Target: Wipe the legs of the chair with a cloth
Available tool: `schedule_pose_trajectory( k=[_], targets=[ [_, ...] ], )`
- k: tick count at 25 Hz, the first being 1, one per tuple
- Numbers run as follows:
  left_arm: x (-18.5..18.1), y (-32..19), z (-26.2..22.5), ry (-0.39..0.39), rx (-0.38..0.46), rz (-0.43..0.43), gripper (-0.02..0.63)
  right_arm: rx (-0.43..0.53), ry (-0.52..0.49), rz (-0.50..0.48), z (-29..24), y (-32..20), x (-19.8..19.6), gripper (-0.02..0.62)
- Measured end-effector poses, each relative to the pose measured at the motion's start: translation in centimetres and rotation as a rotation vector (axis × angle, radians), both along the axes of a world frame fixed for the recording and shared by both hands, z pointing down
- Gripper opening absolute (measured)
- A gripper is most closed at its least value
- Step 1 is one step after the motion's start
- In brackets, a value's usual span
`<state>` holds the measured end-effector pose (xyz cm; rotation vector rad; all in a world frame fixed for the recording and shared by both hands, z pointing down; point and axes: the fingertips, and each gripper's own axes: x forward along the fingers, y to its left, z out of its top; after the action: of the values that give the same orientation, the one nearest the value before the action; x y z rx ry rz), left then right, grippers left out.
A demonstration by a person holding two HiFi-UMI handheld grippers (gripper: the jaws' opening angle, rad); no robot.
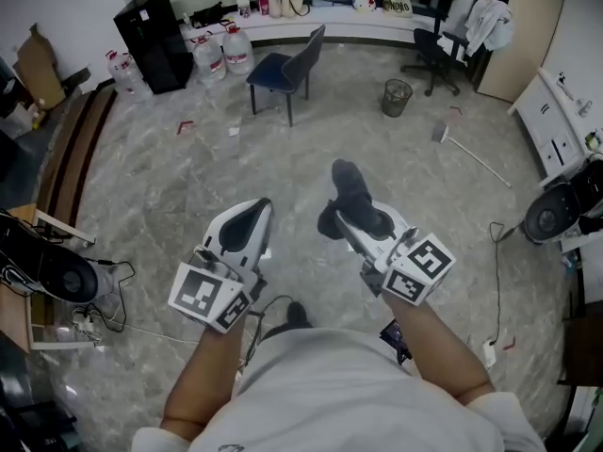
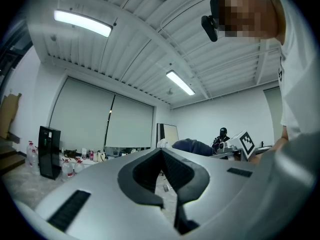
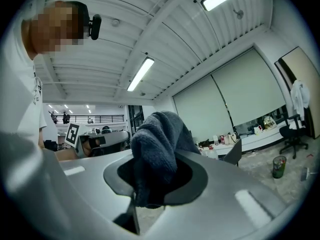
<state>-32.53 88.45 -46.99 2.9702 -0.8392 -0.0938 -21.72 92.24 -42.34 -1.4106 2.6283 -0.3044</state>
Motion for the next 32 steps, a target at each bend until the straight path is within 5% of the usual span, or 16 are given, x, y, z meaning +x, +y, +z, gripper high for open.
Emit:
schedule_pose_trajectory(
  k=[13,32],
  targets=[
    [0.0,-17.0,-0.3,0.006,0.016,0.012,0.006,0.037,0.028,0.01,-1.0,-17.5,0.3,0.086],
    [19.4,-57.0,1.2,0.006,0.005,-0.114,0.006,0.051,0.066,-0.129,-0.8,-60.2,20.7,0.086]
  ],
)
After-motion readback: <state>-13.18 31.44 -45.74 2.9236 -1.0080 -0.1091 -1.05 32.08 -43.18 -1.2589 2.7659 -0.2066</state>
